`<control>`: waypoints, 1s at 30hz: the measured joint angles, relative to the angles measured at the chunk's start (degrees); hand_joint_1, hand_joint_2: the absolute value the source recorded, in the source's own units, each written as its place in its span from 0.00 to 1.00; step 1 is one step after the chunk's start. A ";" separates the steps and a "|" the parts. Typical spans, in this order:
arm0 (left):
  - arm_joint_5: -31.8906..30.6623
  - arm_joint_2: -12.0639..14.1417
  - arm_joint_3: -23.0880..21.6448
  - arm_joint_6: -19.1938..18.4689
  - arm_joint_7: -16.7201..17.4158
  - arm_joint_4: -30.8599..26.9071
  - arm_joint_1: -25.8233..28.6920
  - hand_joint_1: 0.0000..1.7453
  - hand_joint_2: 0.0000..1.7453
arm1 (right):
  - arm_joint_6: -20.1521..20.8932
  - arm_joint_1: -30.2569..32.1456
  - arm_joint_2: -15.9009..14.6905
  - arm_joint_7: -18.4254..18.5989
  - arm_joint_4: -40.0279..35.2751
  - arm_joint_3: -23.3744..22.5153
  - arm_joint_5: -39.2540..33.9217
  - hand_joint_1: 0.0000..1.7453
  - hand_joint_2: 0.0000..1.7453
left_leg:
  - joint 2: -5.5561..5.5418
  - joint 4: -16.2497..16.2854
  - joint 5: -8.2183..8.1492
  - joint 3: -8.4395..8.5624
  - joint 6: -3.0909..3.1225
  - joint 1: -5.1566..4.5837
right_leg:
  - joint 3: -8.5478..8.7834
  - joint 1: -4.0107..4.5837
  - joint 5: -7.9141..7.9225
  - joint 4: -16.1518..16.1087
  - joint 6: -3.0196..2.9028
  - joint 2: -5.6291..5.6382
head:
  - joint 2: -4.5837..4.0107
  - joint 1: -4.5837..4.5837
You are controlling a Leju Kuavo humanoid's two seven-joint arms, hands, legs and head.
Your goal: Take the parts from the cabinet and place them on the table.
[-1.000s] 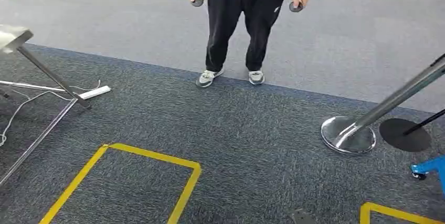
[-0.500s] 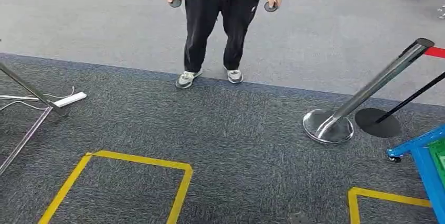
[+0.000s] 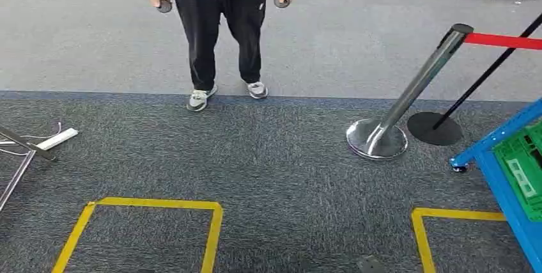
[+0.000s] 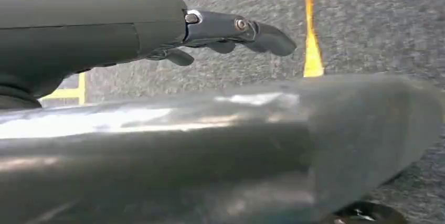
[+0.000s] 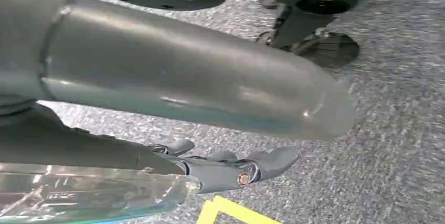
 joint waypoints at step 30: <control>-0.33 -0.33 -0.33 -0.96 -1.42 0.04 -0.25 0.00 0.00 | -0.04 -0.29 -0.39 0.44 -0.02 0.00 0.17 0.00 0.00 | 0.71 -2.34 1.44 0.57 -0.29 0.30 | -0.56 -0.05 0.14 0.19 0.10 -0.90 | 0.00 0.24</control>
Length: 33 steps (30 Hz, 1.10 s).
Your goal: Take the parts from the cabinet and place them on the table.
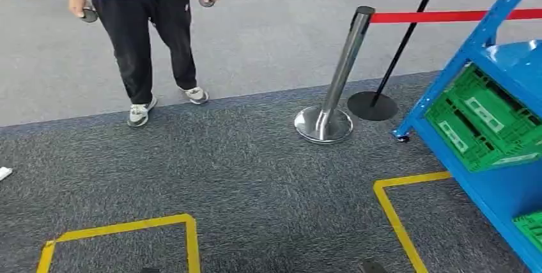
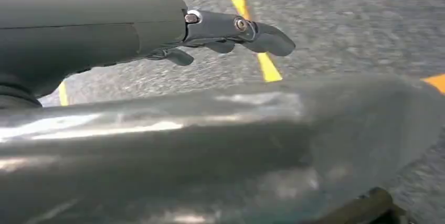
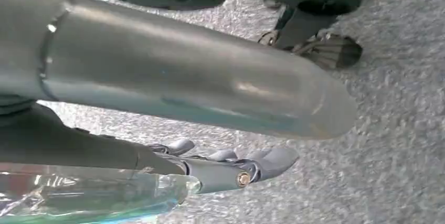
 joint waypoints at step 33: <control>0.70 -1.09 -0.13 -1.25 -0.04 0.09 0.20 0.00 0.00 | -1.33 -0.67 -0.59 1.12 0.00 1.68 1.86 0.00 0.00 | -1.09 11.84 -4.80 -5.79 -0.42 0.03 | 0.22 0.08 -0.39 0.07 -0.40 1.48 | 0.00 0.24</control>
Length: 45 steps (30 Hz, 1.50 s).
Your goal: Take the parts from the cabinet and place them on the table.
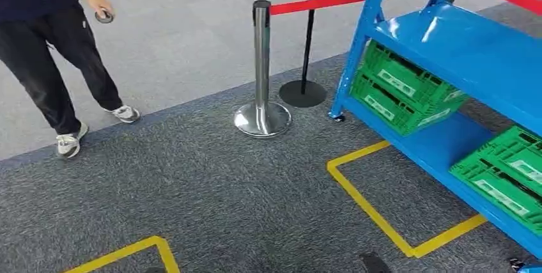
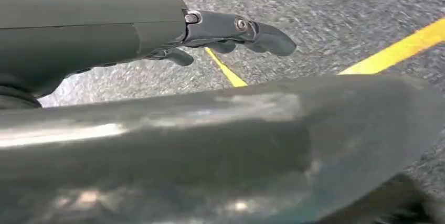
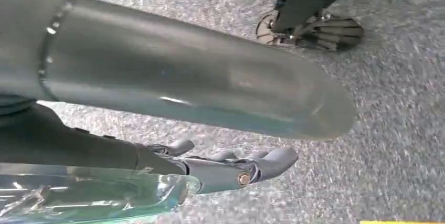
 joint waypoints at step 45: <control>-2.45 0.11 -0.24 -0.79 0.72 0.04 -0.34 0.00 0.00 | -1.18 0.88 -0.66 1.14 0.02 -0.44 0.22 0.00 0.00 | -0.60 -16.01 8.57 6.87 2.42 0.27 | -6.29 -0.32 -6.63 11.85 2.86 0.06 | 0.00 1.07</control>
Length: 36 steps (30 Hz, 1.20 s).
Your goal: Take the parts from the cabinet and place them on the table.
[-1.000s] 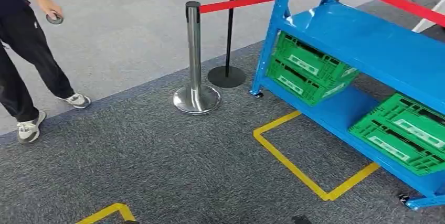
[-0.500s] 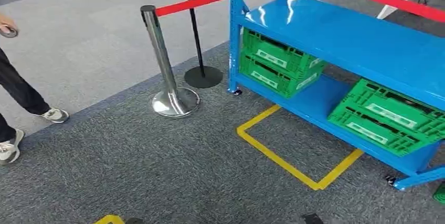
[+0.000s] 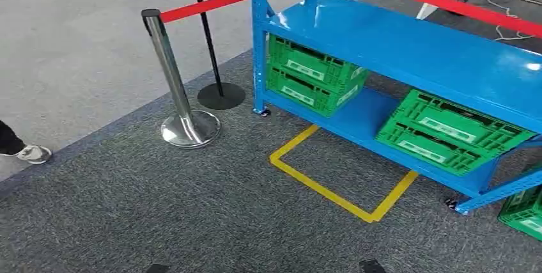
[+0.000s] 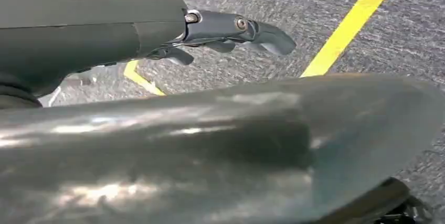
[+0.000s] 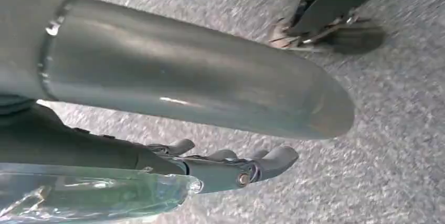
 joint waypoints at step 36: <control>-0.81 1.31 0.02 0.13 0.20 0.00 0.38 0.00 0.00 | 0.76 0.62 1.05 0.98 0.00 -0.11 -0.77 0.00 0.00 | 2.66 0.23 -0.32 0.21 -0.28 0.03 | 3.39 -0.04 4.25 -5.08 -0.39 -1.31 | 0.00 -0.04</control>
